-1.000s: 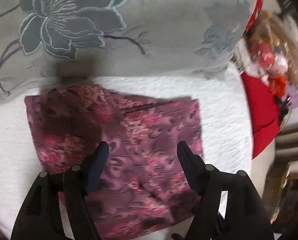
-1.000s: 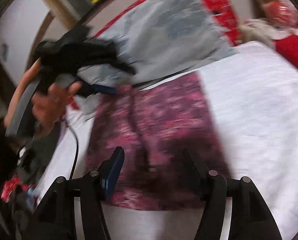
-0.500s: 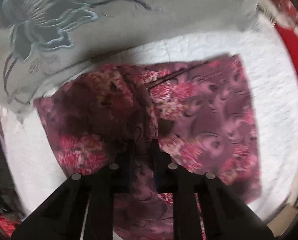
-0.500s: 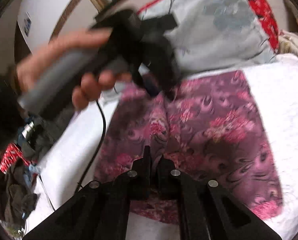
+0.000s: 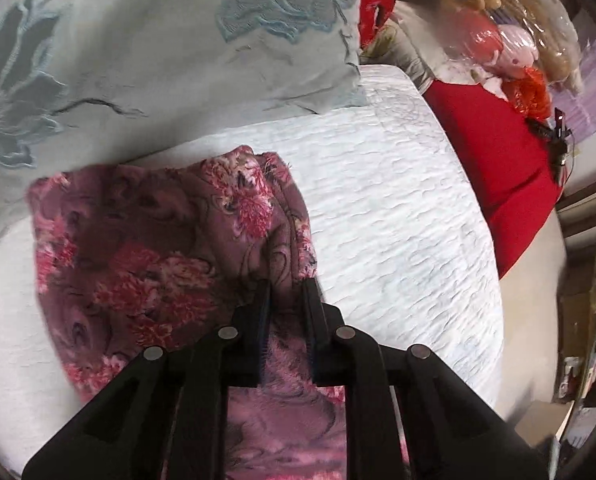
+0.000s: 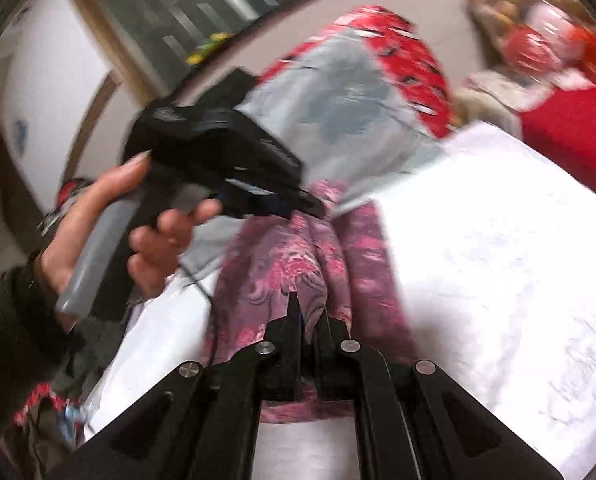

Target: Fold small clothes

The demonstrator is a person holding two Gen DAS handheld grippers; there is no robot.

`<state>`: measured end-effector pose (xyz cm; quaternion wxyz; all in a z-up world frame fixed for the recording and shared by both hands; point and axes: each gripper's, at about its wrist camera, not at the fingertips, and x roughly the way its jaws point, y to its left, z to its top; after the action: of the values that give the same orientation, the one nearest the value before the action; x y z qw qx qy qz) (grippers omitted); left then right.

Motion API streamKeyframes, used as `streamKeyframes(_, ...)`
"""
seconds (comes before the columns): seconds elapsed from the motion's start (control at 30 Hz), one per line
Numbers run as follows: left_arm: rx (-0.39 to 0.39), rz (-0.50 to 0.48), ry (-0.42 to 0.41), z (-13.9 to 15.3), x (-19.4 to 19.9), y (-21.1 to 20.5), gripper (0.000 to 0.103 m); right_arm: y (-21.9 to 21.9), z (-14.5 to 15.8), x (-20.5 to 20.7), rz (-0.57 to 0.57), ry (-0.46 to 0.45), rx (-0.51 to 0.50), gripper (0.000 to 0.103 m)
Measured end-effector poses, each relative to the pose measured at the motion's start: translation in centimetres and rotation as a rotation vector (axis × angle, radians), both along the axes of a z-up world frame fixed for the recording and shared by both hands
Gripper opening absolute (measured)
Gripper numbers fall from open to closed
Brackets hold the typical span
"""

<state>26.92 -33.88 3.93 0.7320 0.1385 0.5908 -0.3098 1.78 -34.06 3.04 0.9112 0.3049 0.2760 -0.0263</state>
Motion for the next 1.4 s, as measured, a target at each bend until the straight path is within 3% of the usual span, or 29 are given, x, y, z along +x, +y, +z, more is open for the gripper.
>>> streamKeyframes(0.1, -0.057, 0.056, -0.011, 0.4, 0.0, 1.9, 0.014, -1.8, -3.6, 0.9, -0.019, 0.150, 0.078, 0.004)
streamKeyframes(0.13, -0.106, 0.085, -0.009, 1.1, 0.4, 3.4, 0.014, -2.2, -4.8, 1.4, -0.017, 0.215, 0.098, 0.010)
streamKeyframes(0.2, -0.211, 0.148, 0.000, 2.2, 1.4, 6.8, 0.025, -3.1, -6.2, 1.5, -0.018, 0.274, 0.158, 0.010)
streamKeyframes(0.27, -0.282, 0.231, -0.020, 3.2, 2.5, 10.3, 0.056, -4.1, -5.5, 1.4, -0.031, 0.236, 0.190, 0.017)
streamKeyframes(0.3, -0.292, 0.289, -0.047, 3.3, 2.9, 12.2, 0.057, -4.6, -4.2, 1.6, -0.044, 0.188, 0.165, 0.022)
streamKeyframes(0.37, -0.286, 0.346, -0.049, 2.5, 3.5, 15.5, 0.057, -5.3, -2.3, 2.7, -0.052, 0.127, 0.115, 0.048)
streamKeyframes(0.43, -0.276, 0.396, 0.008, 0.3, 3.9, 17.8, 0.057, -5.8, -1.1, 5.8, 0.005, 0.093, 0.112, 0.054)
streamKeyframes(0.53, -0.276, 0.433, 0.102, -3.2, 3.6, 19.0, 0.057, -6.2, -1.8, 11.6, 0.051, 0.145, 0.129, 0.055)
streamKeyframes(0.63, -0.331, 0.447, 0.145, -4.4, 3.5, 19.7, 0.058, -5.7, -4.0, 17.2, 0.084, 0.254, 0.118, 0.053)
streamKeyframes(0.7, -0.339, 0.438, 0.117, -4.2, 3.2, 20.2, 0.058, -4.5, -5.3, 19.6, 0.147, 0.356, 0.092, 0.011)
streamKeyframes(0.73, -0.320, 0.435, 0.088, -4.2, 3.2, 20.1, 0.058, -4.2, -4.9, 20.1, 0.147, 0.356, 0.043, 0.004)
streamKeyframes(0.83, -0.219, 0.415, 0.012, -5.6, 3.5, 18.8, 0.064, -4.3, -3.1, 19.4, 0.113, 0.232, -0.032, 0.004)
streamKeyframes(0.87, -0.199, 0.409, 0.017, -6.2, 3.6, 18.2, 0.065, -4.9, -3.6, 19.4, 0.079, 0.242, -0.040, 0.004)
streamKeyframes(0.93, -0.209, 0.432, 0.034, -6.7, 3.4, 18.4, 0.064, -5.6, -7.1, 20.3, 0.074, 0.413, -0.027, 0.004)
streamKeyframes(0.97, -0.224, 0.437, 0.032, -6.3, 3.2, 18.8, 0.064, -5.8, -7.4, 20.1, 0.082, 0.412, -0.013, 0.004)
streamKeyframes(1.03, -0.247, 0.432, 0.008, -4.9, 1.7, 20.2, 0.063, -5.8, -5.5, 19.0, 0.073, 0.372, -0.037, 0.013)
streamKeyframes(1.13, -0.267, 0.412, -0.062, -3.5, -1.9, 21.3, 0.063, -5.0, -2.2, 16.0, 0.164, 0.245, -0.032, 0.015)
streamKeyframes(1.23, -0.229, 0.410, -0.083, -5.3, -4.0, 21.5, 0.065, -3.2, -1.6, 13.4, 0.277, 0.198, -0.051, 0.033)
streamKeyframes(1.27, -0.211, 0.406, -0.071, -6.2, -4.0, 21.5, 0.068, -2.5, -2.4, 12.9, 0.296, 0.217, -0.090, 0.032)
streamKeyframes(1.33, -0.196, 0.407, -0.043, -6.9, -4.1, 21.7, 0.067, -1.0, -5.9, 13.4, 0.323, 0.368, -0.217, 0.033)
streamKeyframes(1.4, -0.213, 0.408, -0.049, -5.3, -4.5, 22.2, 0.065, -1.0, -5.7, 13.0, 0.306, 0.352, -0.242, 0.035)
